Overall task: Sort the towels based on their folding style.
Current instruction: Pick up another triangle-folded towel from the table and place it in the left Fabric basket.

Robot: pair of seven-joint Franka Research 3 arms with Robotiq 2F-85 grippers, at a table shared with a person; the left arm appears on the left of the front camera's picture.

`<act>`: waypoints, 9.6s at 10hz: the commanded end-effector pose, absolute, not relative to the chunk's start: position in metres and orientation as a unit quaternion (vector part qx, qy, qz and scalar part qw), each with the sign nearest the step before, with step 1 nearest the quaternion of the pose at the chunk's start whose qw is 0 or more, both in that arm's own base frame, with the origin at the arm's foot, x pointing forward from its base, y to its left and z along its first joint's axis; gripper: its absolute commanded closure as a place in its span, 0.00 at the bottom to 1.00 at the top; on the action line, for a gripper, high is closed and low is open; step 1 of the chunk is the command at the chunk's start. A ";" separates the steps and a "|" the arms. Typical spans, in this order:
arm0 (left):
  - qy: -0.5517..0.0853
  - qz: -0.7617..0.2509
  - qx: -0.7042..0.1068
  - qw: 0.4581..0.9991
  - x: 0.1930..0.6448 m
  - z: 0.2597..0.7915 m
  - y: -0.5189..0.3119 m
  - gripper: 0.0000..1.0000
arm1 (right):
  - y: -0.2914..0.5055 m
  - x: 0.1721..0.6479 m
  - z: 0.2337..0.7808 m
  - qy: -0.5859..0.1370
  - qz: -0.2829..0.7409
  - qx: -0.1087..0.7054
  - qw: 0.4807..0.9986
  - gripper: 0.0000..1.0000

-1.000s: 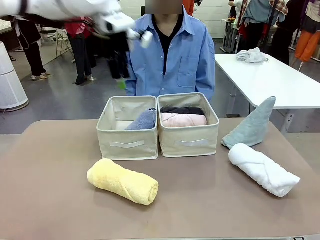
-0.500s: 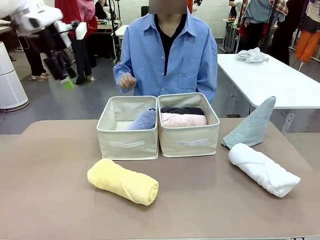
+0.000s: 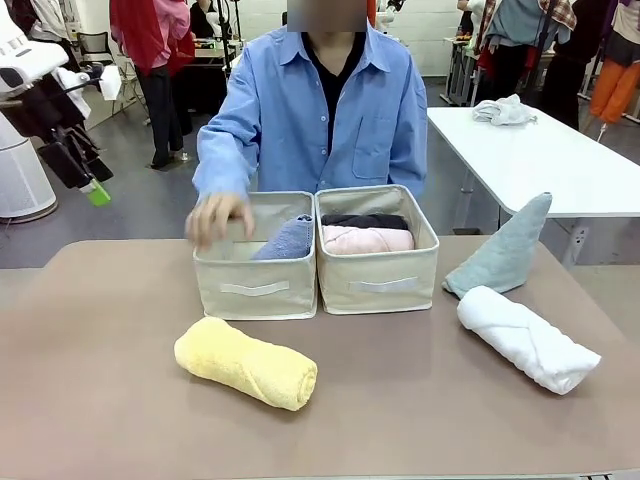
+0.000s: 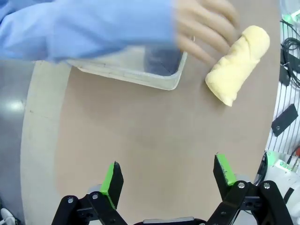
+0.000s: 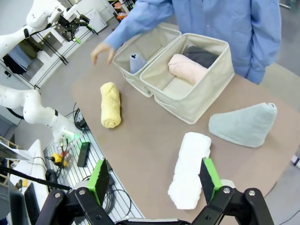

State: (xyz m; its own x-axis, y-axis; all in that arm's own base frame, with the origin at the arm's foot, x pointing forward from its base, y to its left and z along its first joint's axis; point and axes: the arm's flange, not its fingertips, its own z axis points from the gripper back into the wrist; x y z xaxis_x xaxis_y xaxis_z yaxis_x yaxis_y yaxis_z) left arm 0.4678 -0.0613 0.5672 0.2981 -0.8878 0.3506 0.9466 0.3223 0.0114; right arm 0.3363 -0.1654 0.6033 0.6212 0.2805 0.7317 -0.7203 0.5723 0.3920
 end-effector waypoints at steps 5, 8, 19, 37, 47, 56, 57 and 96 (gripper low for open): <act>-0.278 -0.574 -0.219 0.738 0.399 0.595 0.115 0.00 | -0.165 0.338 0.603 -0.321 0.309 0.358 0.821 0.00; -0.315 -0.560 -0.251 0.724 0.386 0.576 0.146 0.00 | -0.165 0.338 0.603 -0.321 0.309 0.358 0.821 0.00; -0.357 -0.552 -0.495 0.568 0.459 0.539 0.203 0.00 | -0.165 0.338 0.603 -0.321 0.309 0.358 0.821 0.00; -0.482 -0.512 -0.312 0.639 0.441 0.527 0.227 0.00 | -0.165 0.338 0.603 -0.321 0.309 0.358 0.821 0.00; -0.482 -0.512 -0.312 0.639 0.441 0.527 0.227 0.00 | -0.052 0.456 0.566 -0.105 0.286 0.126 0.944 0.00; -0.482 -0.512 -0.312 0.639 0.441 0.527 0.227 0.00 | -0.050 0.471 0.541 -0.126 0.179 0.045 0.975 0.00; -0.482 -0.512 -0.312 0.639 0.441 0.527 0.227 0.00 | -0.052 0.459 0.549 -0.108 0.210 0.059 0.970 0.00; -0.482 -0.512 -0.312 0.639 0.441 0.527 0.227 0.00 | -0.053 0.555 0.500 -0.100 -0.178 0.062 0.977 0.00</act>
State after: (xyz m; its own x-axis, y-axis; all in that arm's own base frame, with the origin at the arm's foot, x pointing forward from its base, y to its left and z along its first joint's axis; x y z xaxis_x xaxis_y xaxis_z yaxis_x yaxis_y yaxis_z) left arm 0.4439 0.2263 0.5264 0.0168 -0.3461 0.9380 0.9545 0.2849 0.0881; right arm 0.5604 -0.0541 0.5026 0.9063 -0.3937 0.1536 0.3745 0.9166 0.1398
